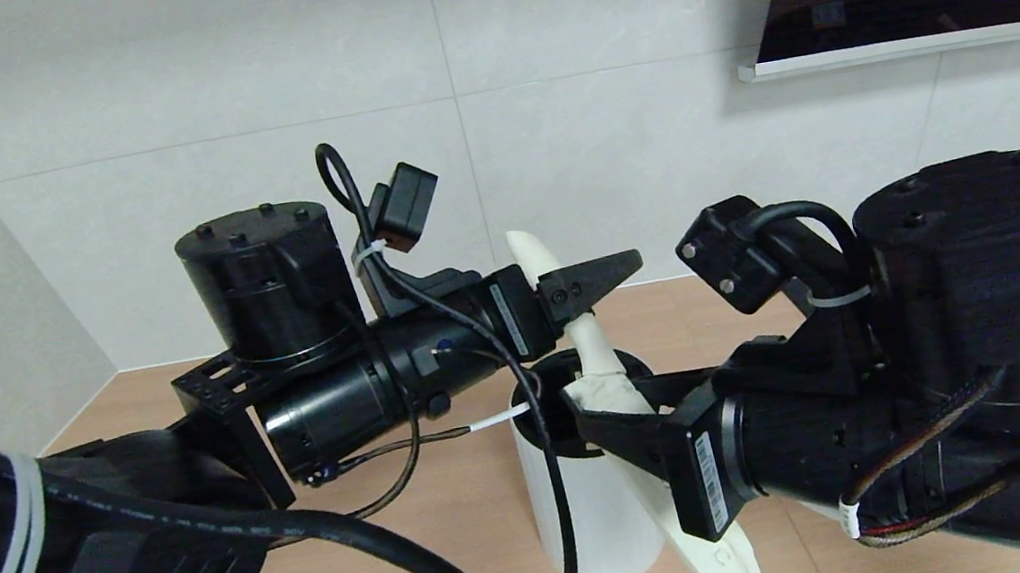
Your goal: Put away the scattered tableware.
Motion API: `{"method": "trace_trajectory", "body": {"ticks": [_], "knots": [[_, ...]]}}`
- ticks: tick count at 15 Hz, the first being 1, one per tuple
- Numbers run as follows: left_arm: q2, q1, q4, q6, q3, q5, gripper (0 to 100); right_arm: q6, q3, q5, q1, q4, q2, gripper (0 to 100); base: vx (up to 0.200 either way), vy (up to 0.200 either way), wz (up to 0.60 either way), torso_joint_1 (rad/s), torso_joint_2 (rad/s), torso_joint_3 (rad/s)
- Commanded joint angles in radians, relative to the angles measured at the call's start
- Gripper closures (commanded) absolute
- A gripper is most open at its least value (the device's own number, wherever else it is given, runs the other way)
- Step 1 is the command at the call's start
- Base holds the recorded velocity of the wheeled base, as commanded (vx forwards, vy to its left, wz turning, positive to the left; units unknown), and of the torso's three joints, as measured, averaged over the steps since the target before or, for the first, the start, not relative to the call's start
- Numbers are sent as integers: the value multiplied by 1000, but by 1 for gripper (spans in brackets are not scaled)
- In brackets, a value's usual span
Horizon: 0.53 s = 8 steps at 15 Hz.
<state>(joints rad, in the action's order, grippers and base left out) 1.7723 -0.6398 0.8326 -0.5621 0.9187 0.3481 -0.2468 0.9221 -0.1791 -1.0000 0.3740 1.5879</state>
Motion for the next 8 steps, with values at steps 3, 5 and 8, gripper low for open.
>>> {"method": "trace_trajectory", "body": {"ticks": [3,5,8], "knots": [[-8,0,13,-2,-3,-6,0,-2,1,-3,1,2,-2,100,0,0,0,0,0,0],[-7,-3,11,-2,-4,-6,0,-6,1,-5,4,3,-2,100,0,0,0,0,0,0],[-5,-14,11,-1,-6,-17,0,-25,3,-5,6,6,-3,100,0,0,0,0,0,0]]}}
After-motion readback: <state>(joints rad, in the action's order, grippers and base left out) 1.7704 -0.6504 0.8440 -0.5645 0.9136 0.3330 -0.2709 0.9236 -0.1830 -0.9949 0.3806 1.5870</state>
